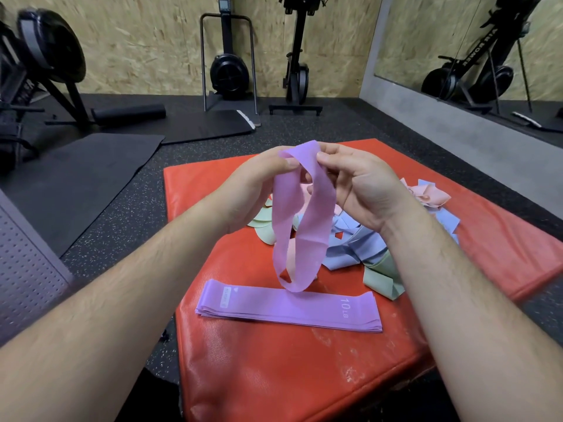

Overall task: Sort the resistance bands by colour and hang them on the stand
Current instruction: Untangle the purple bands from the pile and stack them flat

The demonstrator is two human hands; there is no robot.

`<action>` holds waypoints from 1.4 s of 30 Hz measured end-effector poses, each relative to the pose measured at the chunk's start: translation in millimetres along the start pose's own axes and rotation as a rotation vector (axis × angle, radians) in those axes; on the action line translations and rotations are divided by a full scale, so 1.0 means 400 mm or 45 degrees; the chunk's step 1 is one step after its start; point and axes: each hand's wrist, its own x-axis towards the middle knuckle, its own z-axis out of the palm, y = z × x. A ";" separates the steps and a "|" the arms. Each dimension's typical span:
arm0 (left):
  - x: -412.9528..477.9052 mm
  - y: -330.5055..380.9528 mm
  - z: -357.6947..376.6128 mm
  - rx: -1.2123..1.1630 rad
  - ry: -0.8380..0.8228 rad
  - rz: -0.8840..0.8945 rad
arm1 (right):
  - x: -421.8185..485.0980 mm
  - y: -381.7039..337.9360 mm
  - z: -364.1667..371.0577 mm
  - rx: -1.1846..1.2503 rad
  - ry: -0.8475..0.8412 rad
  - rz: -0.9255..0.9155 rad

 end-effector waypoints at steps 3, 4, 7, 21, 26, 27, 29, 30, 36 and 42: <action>0.001 0.008 -0.002 -0.055 0.068 -0.020 | 0.001 0.000 -0.002 -0.067 0.030 0.003; 0.003 0.009 -0.004 -0.072 0.095 -0.041 | 0.002 0.000 -0.003 -0.077 0.042 0.007; 0.007 0.008 -0.006 0.022 0.115 -0.043 | 0.002 0.001 -0.007 -0.090 0.044 0.014; -0.019 -0.102 0.051 0.286 0.065 -0.423 | 0.039 0.015 -0.044 0.077 0.302 -0.003; -0.003 -0.095 0.047 0.189 0.354 -0.287 | 0.019 0.020 -0.043 -0.316 0.363 0.263; 0.003 -0.090 0.047 0.175 0.451 -0.254 | 0.013 0.026 -0.042 -0.407 0.350 0.364; 0.011 -0.087 0.045 0.155 0.561 -0.185 | -0.001 0.035 -0.034 -0.462 0.288 0.453; 0.015 -0.086 0.041 0.140 0.568 -0.160 | -0.004 0.040 -0.031 -0.417 0.265 0.431; 0.020 -0.079 0.031 0.247 0.503 -0.147 | -0.015 0.034 -0.029 -0.489 0.242 0.100; 0.010 -0.071 0.027 0.692 0.533 -0.052 | -0.004 0.061 -0.024 -0.627 0.243 0.023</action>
